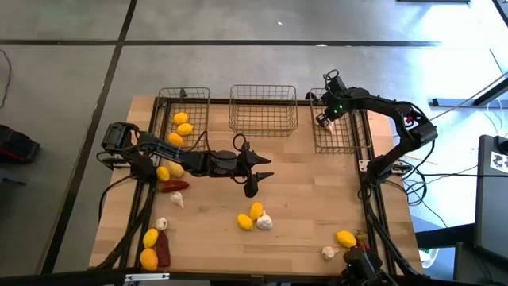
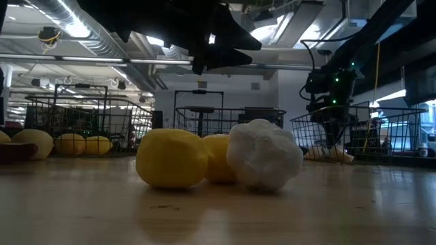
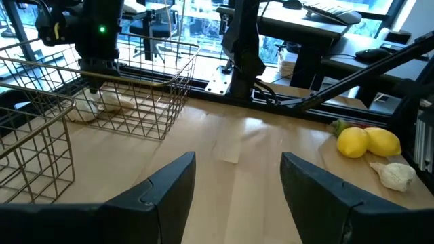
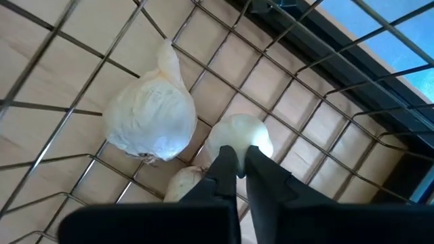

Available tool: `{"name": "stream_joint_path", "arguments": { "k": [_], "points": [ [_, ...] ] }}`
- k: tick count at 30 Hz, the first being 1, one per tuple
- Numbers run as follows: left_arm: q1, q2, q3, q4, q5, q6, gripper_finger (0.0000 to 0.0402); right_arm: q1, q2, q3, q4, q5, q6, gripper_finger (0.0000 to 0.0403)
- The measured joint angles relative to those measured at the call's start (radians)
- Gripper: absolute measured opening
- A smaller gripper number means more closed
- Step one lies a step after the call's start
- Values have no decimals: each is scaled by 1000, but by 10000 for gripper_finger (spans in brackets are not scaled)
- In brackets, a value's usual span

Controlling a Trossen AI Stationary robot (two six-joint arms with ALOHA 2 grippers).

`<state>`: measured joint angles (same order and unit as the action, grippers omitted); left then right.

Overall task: Sort produce into baskets
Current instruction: Put the white garlic into the right gold wire basket, then put the yellow lemon into the left gold wire basket

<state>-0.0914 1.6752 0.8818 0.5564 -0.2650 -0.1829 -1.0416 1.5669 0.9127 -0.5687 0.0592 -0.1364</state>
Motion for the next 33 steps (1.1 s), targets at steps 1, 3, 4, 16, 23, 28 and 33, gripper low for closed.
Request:
{"name": "stream_joint_path", "arguments": {
  "k": [1,3,4,16,23,28,33],
  "points": [
    [0,0,0,0,0,0,212,0,0,0,2,0,-1,33],
    [0,0,0,0,0,0,212,0,0,0,4,0,-1,55],
    [0,0,0,0,0,0,212,0,0,0,6,1,-2,66],
    [0,0,0,0,0,-2,212,2,-124,46,-89,-2,-60,128],
    [0,0,0,0,0,-2,212,32,-289,99,-227,-82,-56,129],
    [0,0,0,0,0,-2,212,118,-421,103,-301,-96,-50,129],
    [0,0,0,0,0,-2,212,240,-524,103,-411,-105,0,129]
  ]
}}
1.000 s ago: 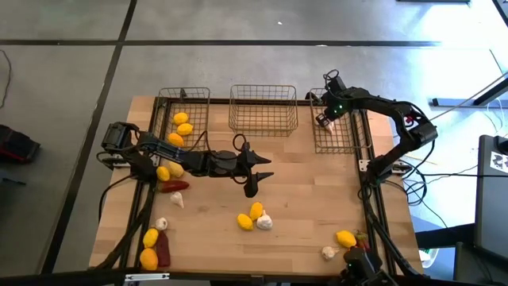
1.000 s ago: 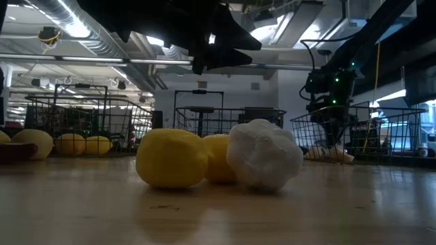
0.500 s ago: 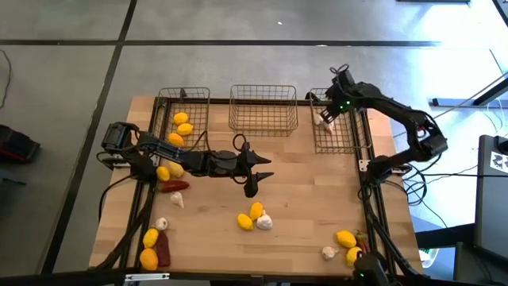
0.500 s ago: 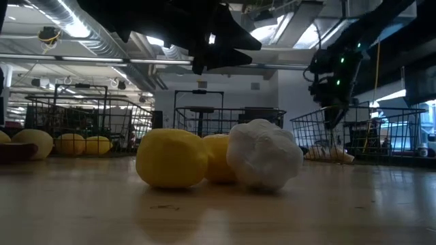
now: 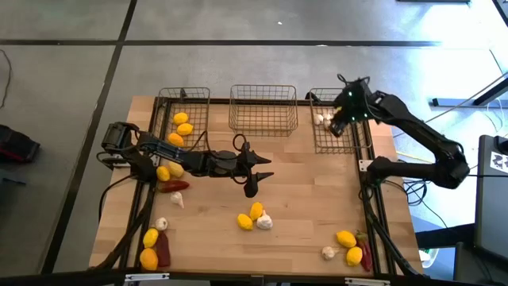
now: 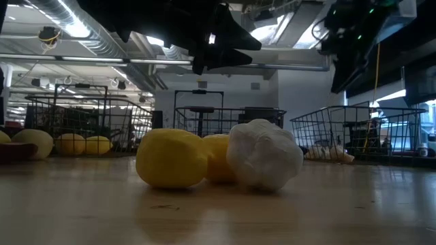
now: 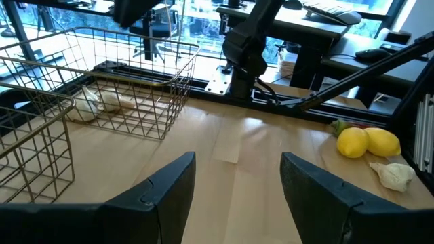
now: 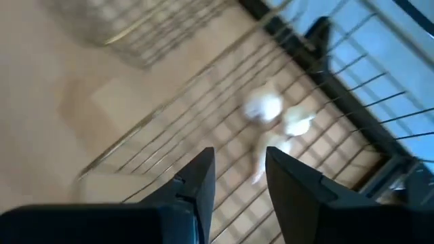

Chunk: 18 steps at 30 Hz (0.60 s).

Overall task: Sort produce into baskets
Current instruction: Put the yellow lemon into the left gold wire basket

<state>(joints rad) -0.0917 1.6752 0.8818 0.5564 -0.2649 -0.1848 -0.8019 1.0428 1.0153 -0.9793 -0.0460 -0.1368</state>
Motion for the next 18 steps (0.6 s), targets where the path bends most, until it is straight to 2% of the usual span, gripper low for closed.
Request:
{"name": "stream_joint_path", "arguments": {
  "k": [9,18],
  "points": [
    [0,0,0,0,0,-1,212,238,-132,0,-121,-1,158,129],
    [0,0,0,0,0,-3,212,491,-164,0,-155,-56,325,129]
  ]
}}
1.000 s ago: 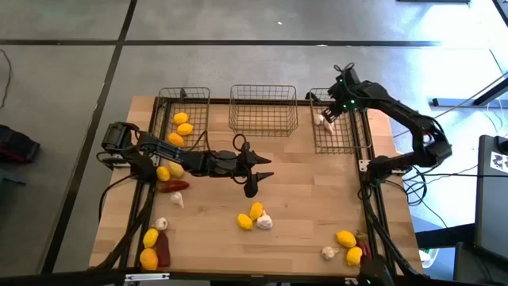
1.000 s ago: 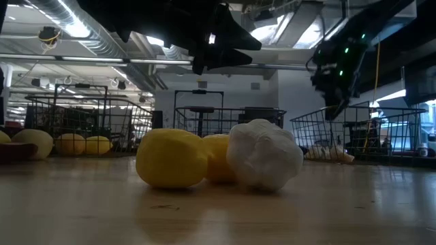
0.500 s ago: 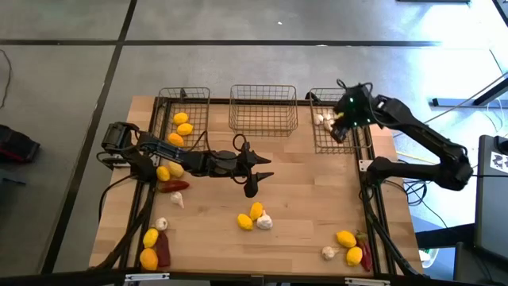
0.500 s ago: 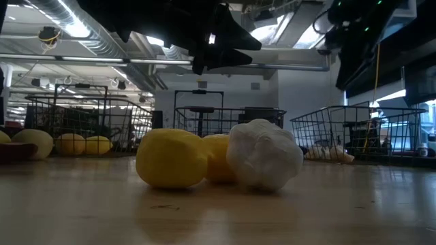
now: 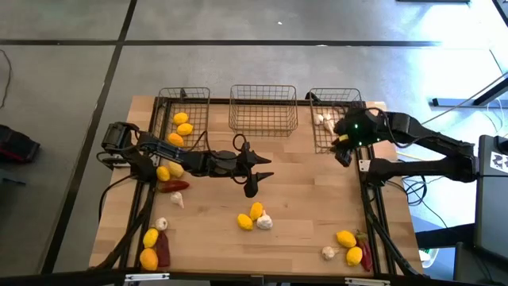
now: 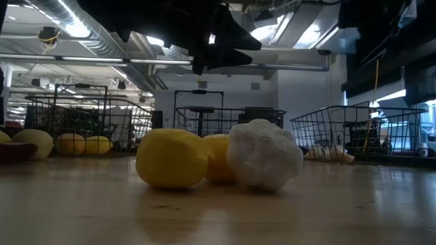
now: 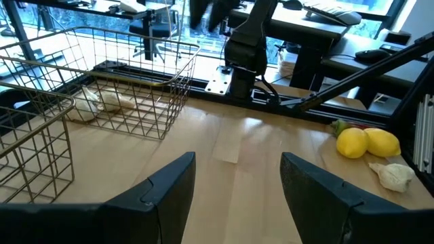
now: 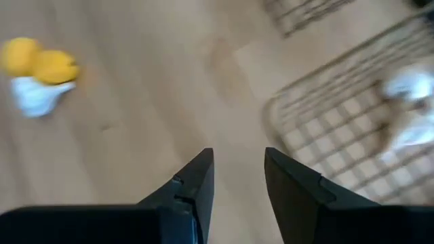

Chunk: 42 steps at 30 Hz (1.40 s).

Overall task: Sort produce into baskets
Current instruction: Put the yellow lemon into the left gold wire basket

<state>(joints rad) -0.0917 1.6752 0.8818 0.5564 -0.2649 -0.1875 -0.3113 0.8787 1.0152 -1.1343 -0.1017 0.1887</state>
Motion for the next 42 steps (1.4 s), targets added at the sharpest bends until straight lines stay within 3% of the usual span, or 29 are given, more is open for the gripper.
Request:
{"name": "stream_joint_path", "arguments": {
  "k": [15,20,28,37,42],
  "points": [
    [0,0,0,0,0,3,212,511,3,-27,21,63,377,129],
    [0,0,0,0,0,3,212,659,3,-78,22,62,560,129],
    [0,0,0,0,0,4,212,881,3,-198,61,-21,944,129],
    [1,0,0,0,0,12,212,968,3,-310,189,-18,1042,133],
    [1,0,0,0,0,18,212,967,38,-367,258,-39,1071,179]
  ]
}}
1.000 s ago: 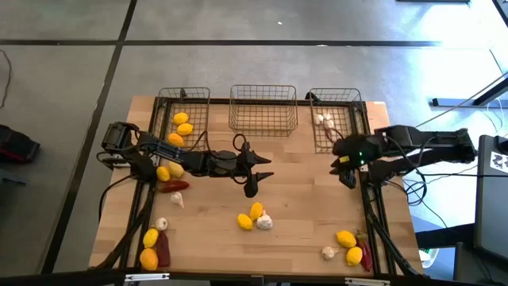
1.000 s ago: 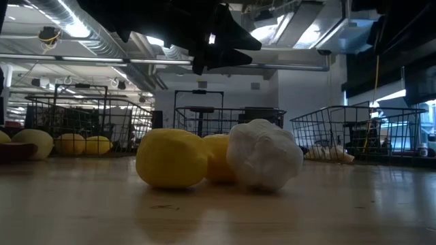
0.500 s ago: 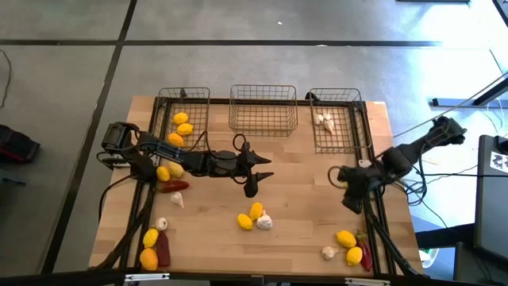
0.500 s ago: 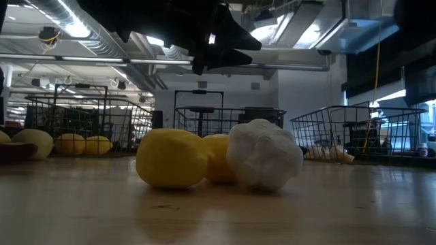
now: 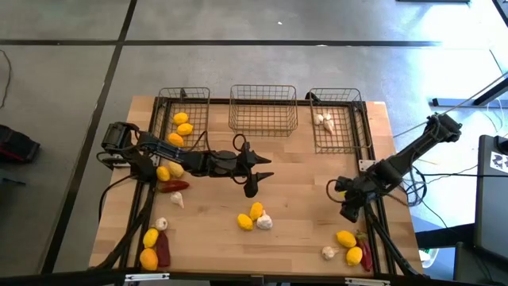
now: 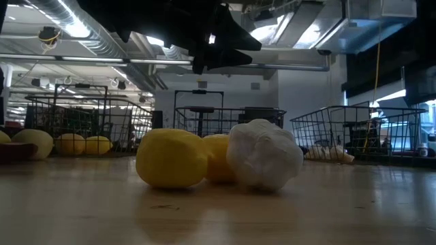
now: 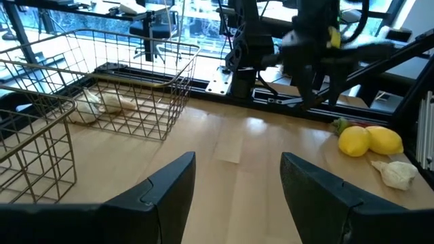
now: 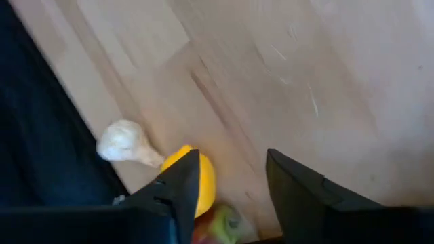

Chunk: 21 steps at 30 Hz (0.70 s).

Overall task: Sort produce into baskets
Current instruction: Put the yellow lemon into the left gold wire basket

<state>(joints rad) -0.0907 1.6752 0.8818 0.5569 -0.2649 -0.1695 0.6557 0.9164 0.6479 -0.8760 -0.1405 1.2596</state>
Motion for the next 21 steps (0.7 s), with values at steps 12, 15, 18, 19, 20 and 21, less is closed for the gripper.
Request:
{"name": "stream_joint_path", "arguments": {
  "k": [12,15,18,19,20,21],
  "points": [
    [0,0,0,1,0,22,212,58,179,-24,317,-217,96,263],
    [0,0,0,1,0,29,212,121,227,-24,326,-200,99,264],
    [0,0,0,0,0,32,212,182,275,-24,326,-176,103,264],
    [0,0,0,1,0,39,212,200,290,-24,328,-164,104,264],
    [0,0,0,0,0,44,212,216,305,-24,328,-153,106,264],
    [0,0,0,1,0,47,212,232,320,-24,326,-139,108,264]
  ]
}}
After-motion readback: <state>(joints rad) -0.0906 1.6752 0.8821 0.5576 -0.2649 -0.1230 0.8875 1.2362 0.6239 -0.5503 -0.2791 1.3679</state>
